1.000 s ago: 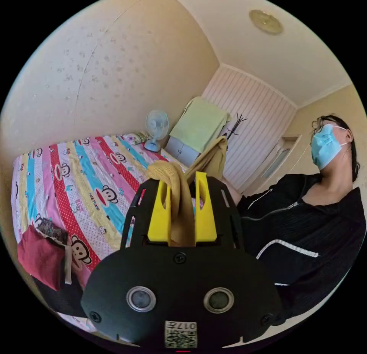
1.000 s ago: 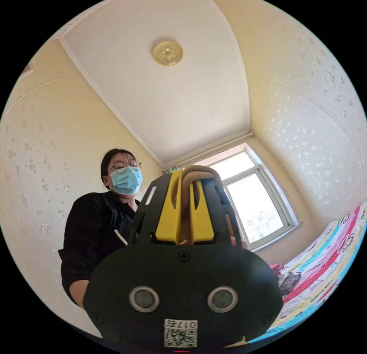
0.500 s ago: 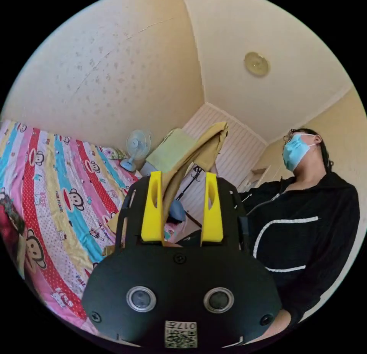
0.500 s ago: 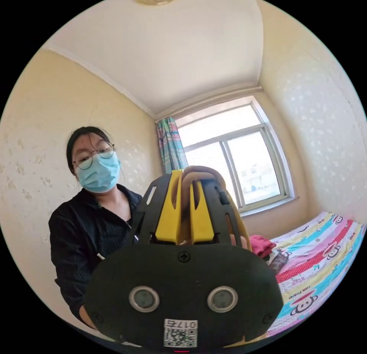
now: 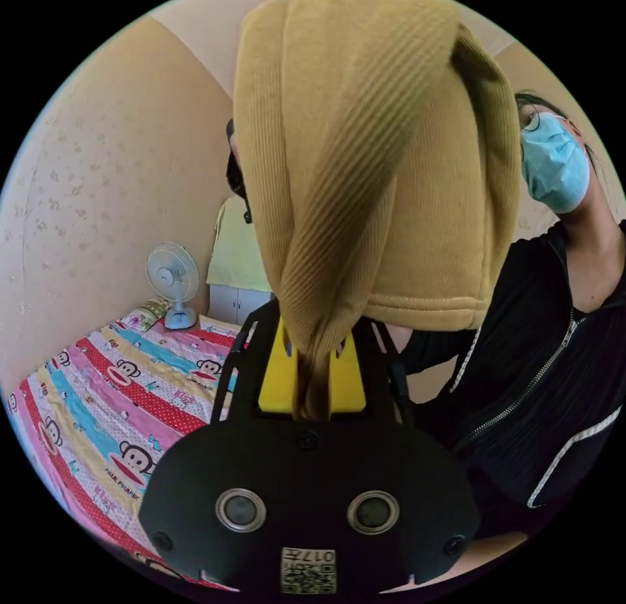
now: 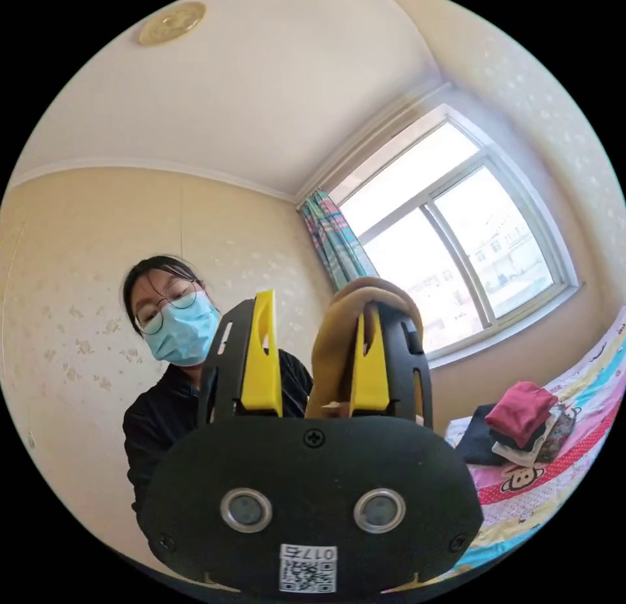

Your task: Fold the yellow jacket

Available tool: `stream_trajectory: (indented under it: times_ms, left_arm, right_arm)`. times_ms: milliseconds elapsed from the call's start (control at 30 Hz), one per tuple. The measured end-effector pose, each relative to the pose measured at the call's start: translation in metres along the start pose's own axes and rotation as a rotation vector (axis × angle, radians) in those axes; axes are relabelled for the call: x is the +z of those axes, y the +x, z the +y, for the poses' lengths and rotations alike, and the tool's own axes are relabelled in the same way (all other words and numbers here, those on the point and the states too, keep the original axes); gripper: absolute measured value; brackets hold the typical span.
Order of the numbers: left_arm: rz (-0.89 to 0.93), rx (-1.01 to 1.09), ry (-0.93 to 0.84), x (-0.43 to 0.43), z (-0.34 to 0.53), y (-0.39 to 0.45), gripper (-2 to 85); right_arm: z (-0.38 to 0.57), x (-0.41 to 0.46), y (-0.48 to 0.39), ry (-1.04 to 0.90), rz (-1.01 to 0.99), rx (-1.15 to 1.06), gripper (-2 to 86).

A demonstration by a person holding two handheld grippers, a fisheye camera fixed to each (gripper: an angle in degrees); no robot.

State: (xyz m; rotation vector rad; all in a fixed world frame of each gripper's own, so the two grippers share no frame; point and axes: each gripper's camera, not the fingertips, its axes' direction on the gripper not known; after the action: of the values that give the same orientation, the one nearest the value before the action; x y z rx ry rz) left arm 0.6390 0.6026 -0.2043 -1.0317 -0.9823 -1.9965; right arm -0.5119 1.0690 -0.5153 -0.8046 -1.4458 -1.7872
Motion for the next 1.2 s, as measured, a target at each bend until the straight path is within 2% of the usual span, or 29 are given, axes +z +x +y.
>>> stream_trajectory:
  times_ms: [67,133,300,467,600,700,867,933,1000,1100,1200]
  left_arm:
    - [0.061,-0.029,0.065,-0.004,0.004,-0.002,5.7]
    - [0.146,-0.106,0.233,-0.023,0.009,-0.01,5.5]
    - [0.127,-0.082,0.437,-0.062,-0.026,0.002,6.1]
    - [0.174,0.035,0.657,-0.099,-0.087,0.022,6.2]
    - [0.249,0.081,0.781,-0.113,-0.126,0.031,6.2]
    - [0.322,0.176,0.764,-0.108,-0.146,0.039,6.2]
    - [0.322,0.134,0.758,-0.095,-0.151,0.035,6.2]
    - [0.318,0.091,0.782,-0.088,-0.144,0.028,6.1]
    - [0.305,0.066,0.782,-0.084,-0.14,0.024,6.0]
    - [0.276,0.032,0.783,-0.082,-0.132,0.019,6.0]
    - [0.239,0.014,0.809,-0.088,-0.119,0.015,6.0]
  right_arm:
    - [0.002,-0.023,-0.022,0.074,0.118,-0.01,23.4]
    - [0.009,-0.051,-0.048,0.126,0.275,-0.04,23.8]
    - [0.094,-0.111,-0.099,0.181,0.793,-0.112,22.8]
    - [0.2,-0.125,-0.106,0.235,0.915,-0.129,19.3]
    - [0.261,-0.139,-0.078,0.22,0.869,-0.005,17.0]
    - [0.288,-0.164,-0.06,0.333,0.83,0.067,17.0]
    - [0.298,-0.181,-0.045,0.32,0.733,0.104,17.3]
    - [0.293,-0.177,-0.032,0.213,0.661,0.149,16.8]
    - [0.29,-0.166,-0.017,0.122,0.46,0.163,15.0]
    - [0.294,-0.157,-0.008,0.126,0.223,0.135,11.3]
    - [0.301,-0.151,-0.011,0.193,0.143,0.069,9.5]
